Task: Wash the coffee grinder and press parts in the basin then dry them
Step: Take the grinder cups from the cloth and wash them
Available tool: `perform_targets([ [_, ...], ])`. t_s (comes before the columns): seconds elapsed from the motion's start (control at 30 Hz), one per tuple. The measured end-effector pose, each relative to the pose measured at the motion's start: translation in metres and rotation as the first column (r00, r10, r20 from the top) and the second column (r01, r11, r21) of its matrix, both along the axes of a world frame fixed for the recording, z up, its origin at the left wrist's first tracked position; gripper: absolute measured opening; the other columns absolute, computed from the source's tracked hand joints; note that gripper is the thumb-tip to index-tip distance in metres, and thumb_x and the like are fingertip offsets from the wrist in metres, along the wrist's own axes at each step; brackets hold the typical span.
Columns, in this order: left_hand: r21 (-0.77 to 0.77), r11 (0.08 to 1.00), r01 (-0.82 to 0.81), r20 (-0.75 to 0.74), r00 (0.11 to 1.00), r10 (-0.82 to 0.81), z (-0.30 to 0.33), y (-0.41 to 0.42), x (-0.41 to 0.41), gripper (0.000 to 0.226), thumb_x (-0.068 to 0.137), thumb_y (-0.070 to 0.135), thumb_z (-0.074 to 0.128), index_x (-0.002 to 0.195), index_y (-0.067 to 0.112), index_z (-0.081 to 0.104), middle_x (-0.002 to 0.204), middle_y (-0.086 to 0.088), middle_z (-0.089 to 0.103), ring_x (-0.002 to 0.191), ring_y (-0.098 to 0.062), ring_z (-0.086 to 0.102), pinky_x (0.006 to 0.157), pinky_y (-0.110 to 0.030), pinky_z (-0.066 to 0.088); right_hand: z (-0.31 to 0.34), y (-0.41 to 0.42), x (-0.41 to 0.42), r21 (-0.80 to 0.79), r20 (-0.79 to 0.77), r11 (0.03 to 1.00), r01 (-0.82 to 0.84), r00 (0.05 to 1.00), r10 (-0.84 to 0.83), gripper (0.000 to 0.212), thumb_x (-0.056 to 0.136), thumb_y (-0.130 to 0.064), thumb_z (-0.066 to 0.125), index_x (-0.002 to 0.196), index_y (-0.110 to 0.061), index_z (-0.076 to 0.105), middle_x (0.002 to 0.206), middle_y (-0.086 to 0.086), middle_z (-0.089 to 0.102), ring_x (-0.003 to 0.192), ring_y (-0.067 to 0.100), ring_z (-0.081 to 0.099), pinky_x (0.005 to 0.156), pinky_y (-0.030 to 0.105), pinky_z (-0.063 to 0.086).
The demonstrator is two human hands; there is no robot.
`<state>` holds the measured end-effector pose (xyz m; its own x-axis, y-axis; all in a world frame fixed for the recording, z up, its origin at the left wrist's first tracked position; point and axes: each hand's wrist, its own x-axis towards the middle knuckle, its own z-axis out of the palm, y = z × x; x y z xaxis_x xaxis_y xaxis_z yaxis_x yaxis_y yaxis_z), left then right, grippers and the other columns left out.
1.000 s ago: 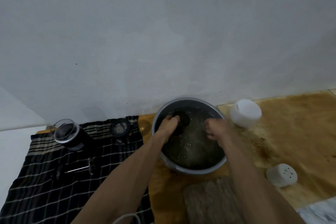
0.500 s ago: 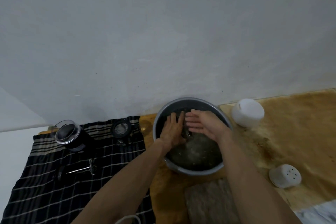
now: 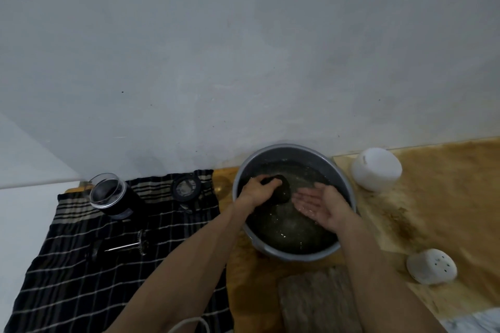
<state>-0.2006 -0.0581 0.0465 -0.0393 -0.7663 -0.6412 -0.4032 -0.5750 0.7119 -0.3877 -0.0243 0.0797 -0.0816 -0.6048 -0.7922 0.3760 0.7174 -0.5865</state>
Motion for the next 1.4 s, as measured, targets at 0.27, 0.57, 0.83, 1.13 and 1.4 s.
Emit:
perform_targets([
  [0.27, 0.015, 1.000, -0.007, -0.058, 0.998, 0.008, 0.004, 0.002, -0.002, 0.048, 0.091, 0.048, 0.068, 0.136, 0.034, 0.060, 0.127, -0.004, 0.063, 0.113, -0.025, 0.059, 0.106, -0.042, 0.048, 0.044, -0.025, 0.017, -0.214, -0.257, 0.882, -0.420, 0.895, 0.363, 0.039, 0.106, -0.038, 0.048, 0.124, -0.010, 0.068, 0.120, 0.007, 0.072, 0.114, 0.024, 0.067, 0.101, 0.042, 0.053],
  [0.57, -0.351, 0.831, 0.431, 0.276, 0.896, -0.348, 0.035, -0.001, 0.006, 0.102, 0.072, 0.029, 0.090, 0.157, 0.020, 0.034, 0.150, -0.008, 0.047, 0.137, -0.027, 0.045, 0.118, -0.040, 0.036, 0.014, -0.014, 0.015, -0.092, -0.374, 0.913, -0.396, 0.864, 0.337, 0.039, 0.099, -0.038, 0.059, 0.134, -0.021, 0.057, 0.131, 0.003, 0.062, 0.112, 0.022, 0.059, 0.104, 0.044, 0.049],
  [0.83, -0.565, 0.530, 0.632, 0.453, 0.775, -0.441, 0.042, 0.003, 0.012, 0.122, 0.073, 0.031, 0.091, 0.164, 0.018, 0.012, 0.165, -0.011, 0.027, 0.153, -0.028, 0.023, 0.125, -0.048, 0.025, 0.026, -0.013, 0.014, -0.240, -0.451, 0.747, -0.620, 0.753, 0.480, 0.057, 0.078, -0.028, 0.085, 0.126, -0.032, 0.057, 0.123, -0.003, 0.069, 0.111, 0.014, 0.065, 0.090, 0.034, 0.052],
  [1.13, -0.503, 0.766, 0.400, 0.151, 0.913, -0.378, 0.103, -0.008, 0.024, 0.092, 0.086, 0.044, 0.080, 0.161, 0.022, 0.031, 0.155, -0.005, 0.049, 0.139, -0.021, 0.050, 0.110, -0.027, 0.037, 0.056, -0.010, 0.005, -0.392, -0.631, 0.674, -0.627, 0.716, 0.299, 0.077, 0.066, -0.020, 0.094, 0.132, -0.029, 0.056, 0.125, -0.006, 0.067, 0.116, 0.014, 0.063, 0.096, 0.033, 0.051],
  [1.4, -0.679, 0.662, 0.317, 0.219, 0.948, -0.230, 0.148, -0.007, 0.015, 0.079, 0.073, 0.052, 0.089, 0.140, 0.019, 0.061, 0.136, 0.003, 0.063, 0.110, -0.007, 0.060, 0.084, -0.013, 0.047, 0.082, -0.003, 0.007, -0.505, -0.703, 0.607, -0.614, 0.701, 0.125, 0.082, 0.064, -0.032, 0.095, 0.134, -0.038, 0.052, 0.124, -0.021, 0.064, 0.118, 0.004, 0.060, 0.097, 0.027, 0.050],
])
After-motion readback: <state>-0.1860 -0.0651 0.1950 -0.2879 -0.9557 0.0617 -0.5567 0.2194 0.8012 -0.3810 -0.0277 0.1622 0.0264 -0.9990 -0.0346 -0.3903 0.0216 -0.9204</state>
